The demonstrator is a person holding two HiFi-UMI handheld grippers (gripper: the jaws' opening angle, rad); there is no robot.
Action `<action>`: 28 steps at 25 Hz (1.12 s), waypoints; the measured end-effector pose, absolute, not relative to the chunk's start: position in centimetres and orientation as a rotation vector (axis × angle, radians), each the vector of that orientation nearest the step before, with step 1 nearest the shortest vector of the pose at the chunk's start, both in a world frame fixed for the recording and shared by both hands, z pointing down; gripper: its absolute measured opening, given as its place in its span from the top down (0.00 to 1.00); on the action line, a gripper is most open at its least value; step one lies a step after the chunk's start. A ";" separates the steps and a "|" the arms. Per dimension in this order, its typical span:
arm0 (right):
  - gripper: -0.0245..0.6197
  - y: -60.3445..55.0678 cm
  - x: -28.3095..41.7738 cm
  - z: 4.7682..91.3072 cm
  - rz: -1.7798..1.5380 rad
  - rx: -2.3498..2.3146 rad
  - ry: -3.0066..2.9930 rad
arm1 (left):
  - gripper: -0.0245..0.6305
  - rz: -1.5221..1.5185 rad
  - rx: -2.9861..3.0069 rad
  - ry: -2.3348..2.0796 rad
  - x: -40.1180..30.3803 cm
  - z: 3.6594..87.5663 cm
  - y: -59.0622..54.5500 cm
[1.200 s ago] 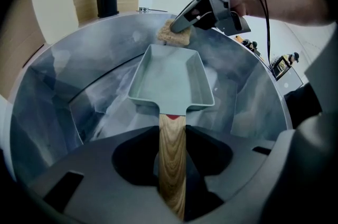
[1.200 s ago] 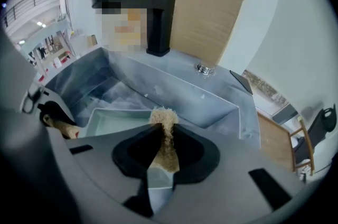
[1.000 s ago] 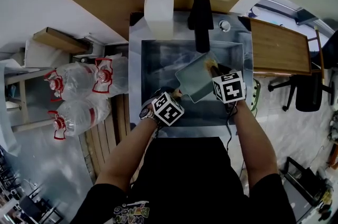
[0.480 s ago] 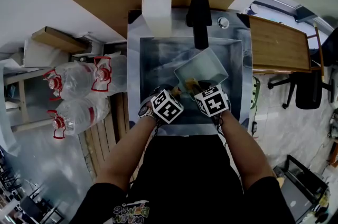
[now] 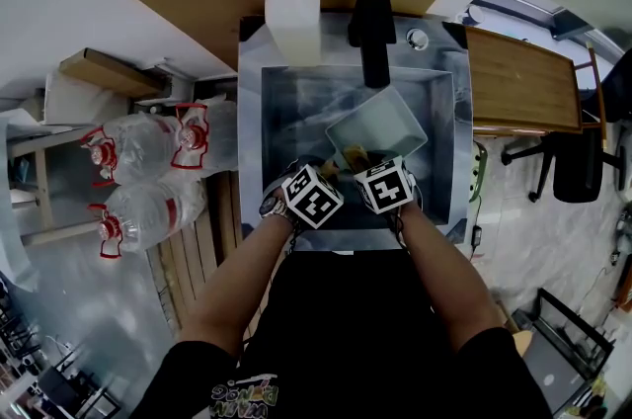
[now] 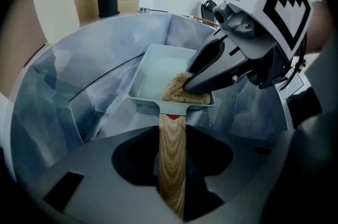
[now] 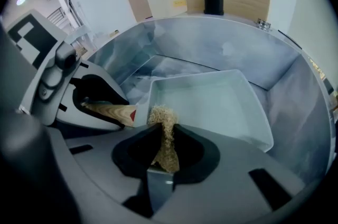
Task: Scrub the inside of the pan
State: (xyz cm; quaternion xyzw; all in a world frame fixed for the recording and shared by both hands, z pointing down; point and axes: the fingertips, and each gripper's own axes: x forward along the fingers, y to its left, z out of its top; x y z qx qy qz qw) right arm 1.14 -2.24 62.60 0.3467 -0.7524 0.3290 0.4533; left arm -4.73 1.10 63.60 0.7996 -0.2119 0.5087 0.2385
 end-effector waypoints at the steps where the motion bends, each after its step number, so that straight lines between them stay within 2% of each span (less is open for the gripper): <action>1: 0.84 -2.2 1.2 62.8 0.787 0.847 -1.851 | 0.71 1.393 2.191 -0.583 -4.7 63.6 1.1; 11: 0.84 -4.5 5.1 63.4 0.686 0.910 -1.781 | 0.71 1.402 2.200 -0.590 -4.8 63.5 1.2; 23: 0.84 -7.3 10.7 63.6 0.399 0.970 -1.610 | 0.71 1.409 2.201 -0.595 -5.0 63.4 1.2; 28: 0.84 -7.8 11.5 63.6 0.394 1.005 -1.575 | 0.71 1.403 2.194 -0.584 -5.0 63.4 1.4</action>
